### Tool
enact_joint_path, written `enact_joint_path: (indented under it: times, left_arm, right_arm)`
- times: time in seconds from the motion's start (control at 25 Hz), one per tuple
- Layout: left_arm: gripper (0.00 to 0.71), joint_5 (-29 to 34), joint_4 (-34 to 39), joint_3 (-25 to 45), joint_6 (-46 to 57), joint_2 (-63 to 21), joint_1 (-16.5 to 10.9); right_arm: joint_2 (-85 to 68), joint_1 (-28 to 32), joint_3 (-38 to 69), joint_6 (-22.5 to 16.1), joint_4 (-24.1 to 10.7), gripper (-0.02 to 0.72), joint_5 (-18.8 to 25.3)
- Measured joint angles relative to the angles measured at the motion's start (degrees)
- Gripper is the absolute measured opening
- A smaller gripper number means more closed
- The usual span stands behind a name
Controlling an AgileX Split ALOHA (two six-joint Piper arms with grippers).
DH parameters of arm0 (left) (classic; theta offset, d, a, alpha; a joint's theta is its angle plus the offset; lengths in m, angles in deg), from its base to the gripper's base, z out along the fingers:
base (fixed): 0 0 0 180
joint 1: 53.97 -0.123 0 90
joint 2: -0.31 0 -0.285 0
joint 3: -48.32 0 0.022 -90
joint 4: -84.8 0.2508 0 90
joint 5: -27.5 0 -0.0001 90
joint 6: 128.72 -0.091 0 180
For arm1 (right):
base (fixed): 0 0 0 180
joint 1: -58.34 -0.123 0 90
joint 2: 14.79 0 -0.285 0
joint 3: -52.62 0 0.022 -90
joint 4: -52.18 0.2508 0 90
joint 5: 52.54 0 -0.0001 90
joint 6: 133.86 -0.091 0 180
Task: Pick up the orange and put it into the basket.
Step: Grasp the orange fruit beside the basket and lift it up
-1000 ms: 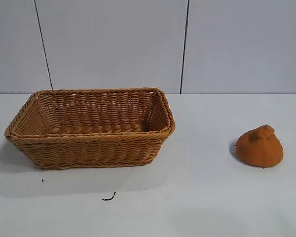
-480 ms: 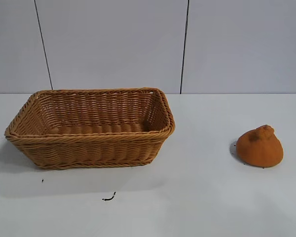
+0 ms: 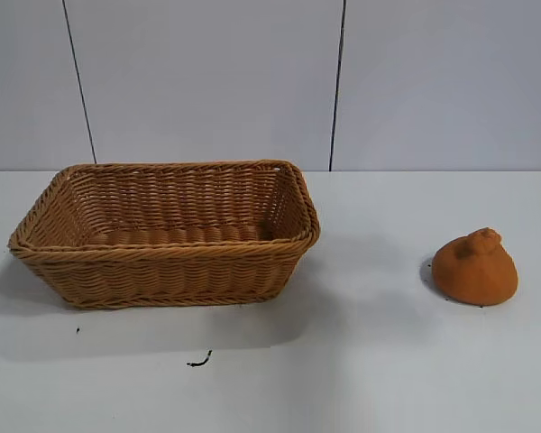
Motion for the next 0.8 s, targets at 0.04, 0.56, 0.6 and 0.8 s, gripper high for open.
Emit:
enact_joint_path:
  times: [0.04,0.56,0.6,0.8]
  left_arm:
    - [0.666,0.0,0.0,0.0,0.0,0.0,0.0]
    - [0.666,0.1,0.0,0.0,0.0,0.0,0.0]
    - [0.666,0.1,0.0,0.0,0.0,0.0,0.0]
    - [0.666,0.1,0.0,0.0,0.0,0.0,0.0]
  right_arm:
    - [2.8,0.0,-1.4,0.0,0.0,0.674,0.0]
    - [24.5,0.0,-6.1,-2.6,-2.3,0.674,-3.1]
    - [25.8,0.0,-6.1,-3.1,-2.9,0.674,-3.9]
    - [30.7,0.0,-6.1,-4.8,-4.6,0.674,-6.1]
